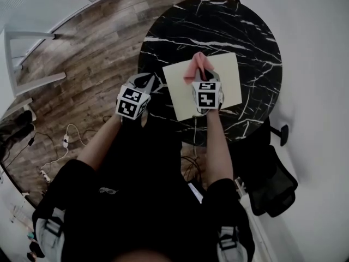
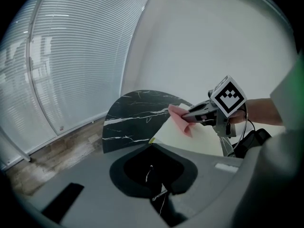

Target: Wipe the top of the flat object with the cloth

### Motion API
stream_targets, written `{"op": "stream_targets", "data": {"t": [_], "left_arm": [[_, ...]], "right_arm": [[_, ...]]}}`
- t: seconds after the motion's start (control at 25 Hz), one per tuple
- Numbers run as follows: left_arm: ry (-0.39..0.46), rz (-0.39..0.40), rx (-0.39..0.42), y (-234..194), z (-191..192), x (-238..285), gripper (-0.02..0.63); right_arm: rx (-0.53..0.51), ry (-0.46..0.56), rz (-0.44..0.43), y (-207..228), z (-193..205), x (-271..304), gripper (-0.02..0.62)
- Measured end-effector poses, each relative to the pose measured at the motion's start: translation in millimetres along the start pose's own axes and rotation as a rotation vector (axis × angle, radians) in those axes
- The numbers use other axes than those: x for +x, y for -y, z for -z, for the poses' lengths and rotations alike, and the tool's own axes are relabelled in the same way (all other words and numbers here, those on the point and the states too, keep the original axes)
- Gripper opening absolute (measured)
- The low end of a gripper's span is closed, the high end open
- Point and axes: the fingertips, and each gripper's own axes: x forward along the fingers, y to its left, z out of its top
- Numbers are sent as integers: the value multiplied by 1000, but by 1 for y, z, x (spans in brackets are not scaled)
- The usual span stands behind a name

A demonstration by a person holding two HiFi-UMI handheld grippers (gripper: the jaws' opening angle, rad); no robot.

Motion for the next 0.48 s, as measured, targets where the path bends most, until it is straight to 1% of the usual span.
{"op": "stream_targets", "data": {"t": [0.16, 0.36, 0.48], "left_arm": [[-3, 5, -4, -8, 10, -7, 0], [-1, 20, 1, -16, 19, -18, 0], [1, 25, 11, -24, 24, -25, 0]], "right_arm": [[4, -4, 3, -13, -1, 1, 20], [-31, -15, 14, -29, -1, 3, 20], [-31, -28, 16, -38, -1, 3, 20]]}}
